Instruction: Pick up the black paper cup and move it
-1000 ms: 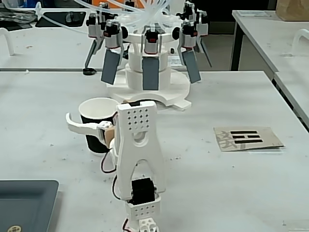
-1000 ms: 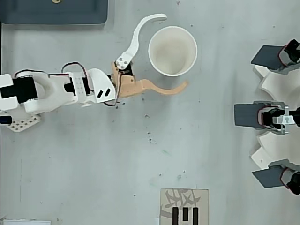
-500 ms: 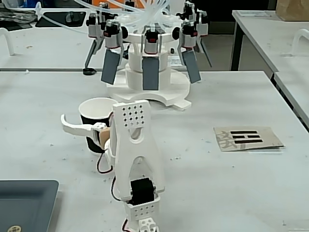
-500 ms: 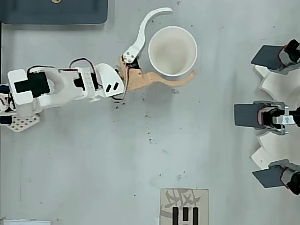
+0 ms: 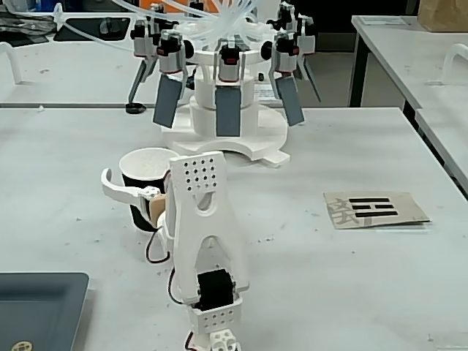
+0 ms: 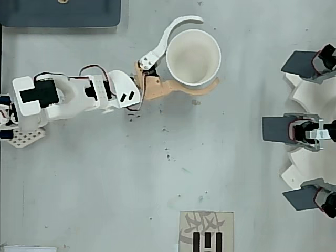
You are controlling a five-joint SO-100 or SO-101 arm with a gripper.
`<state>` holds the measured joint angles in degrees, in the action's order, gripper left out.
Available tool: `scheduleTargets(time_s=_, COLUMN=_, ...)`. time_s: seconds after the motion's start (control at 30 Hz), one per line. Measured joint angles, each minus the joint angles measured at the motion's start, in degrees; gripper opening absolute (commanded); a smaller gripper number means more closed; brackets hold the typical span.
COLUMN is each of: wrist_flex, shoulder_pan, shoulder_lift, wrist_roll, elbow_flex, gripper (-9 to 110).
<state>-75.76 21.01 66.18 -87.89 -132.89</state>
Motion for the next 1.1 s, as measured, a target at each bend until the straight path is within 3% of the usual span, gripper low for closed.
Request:
scheduleTargets(time_s=0.77, wrist_flex=-0.5, shoulder_pan=0.1, shoulder_lift=0.0, wrist_roll=0.3, elbow_flex=0.0, gripper=9)
scheduleTargets(time_s=1.1, wrist_flex=-1.5, shoulder_pan=0.1, shoulder_lift=0.0, wrist_roll=0.3, elbow_flex=-0.5, gripper=9)
